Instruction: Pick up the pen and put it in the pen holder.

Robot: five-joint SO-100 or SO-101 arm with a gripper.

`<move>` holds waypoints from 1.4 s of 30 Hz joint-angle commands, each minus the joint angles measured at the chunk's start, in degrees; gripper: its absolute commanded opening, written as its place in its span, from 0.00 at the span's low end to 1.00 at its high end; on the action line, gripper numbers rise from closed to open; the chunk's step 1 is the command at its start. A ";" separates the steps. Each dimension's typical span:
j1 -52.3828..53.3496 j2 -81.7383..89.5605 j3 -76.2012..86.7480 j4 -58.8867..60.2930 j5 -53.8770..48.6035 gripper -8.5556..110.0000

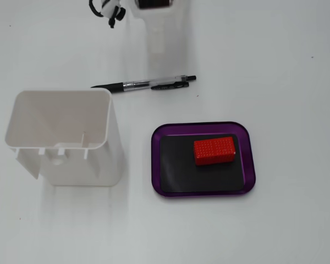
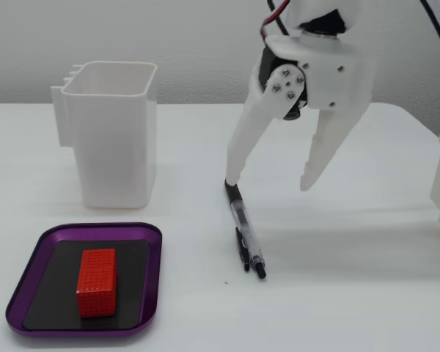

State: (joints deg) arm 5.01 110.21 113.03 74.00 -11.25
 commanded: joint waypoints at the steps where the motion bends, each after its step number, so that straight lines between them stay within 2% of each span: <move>1: -0.44 -3.87 -2.20 -3.16 0.26 0.29; 13: 7.56 -7.82 5.36 -17.75 -1.93 0.29; 21: 7.29 -7.82 11.25 -23.12 -3.78 0.16; 28: 7.21 -7.82 11.34 -23.12 -3.78 0.12; 31: 7.21 -7.82 11.34 -23.12 -3.78 0.06; 38: 6.94 -5.19 10.28 -18.46 -3.34 0.07; 42: 7.03 3.16 10.02 -13.97 -2.81 0.07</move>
State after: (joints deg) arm 11.95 106.00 124.54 57.66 -14.59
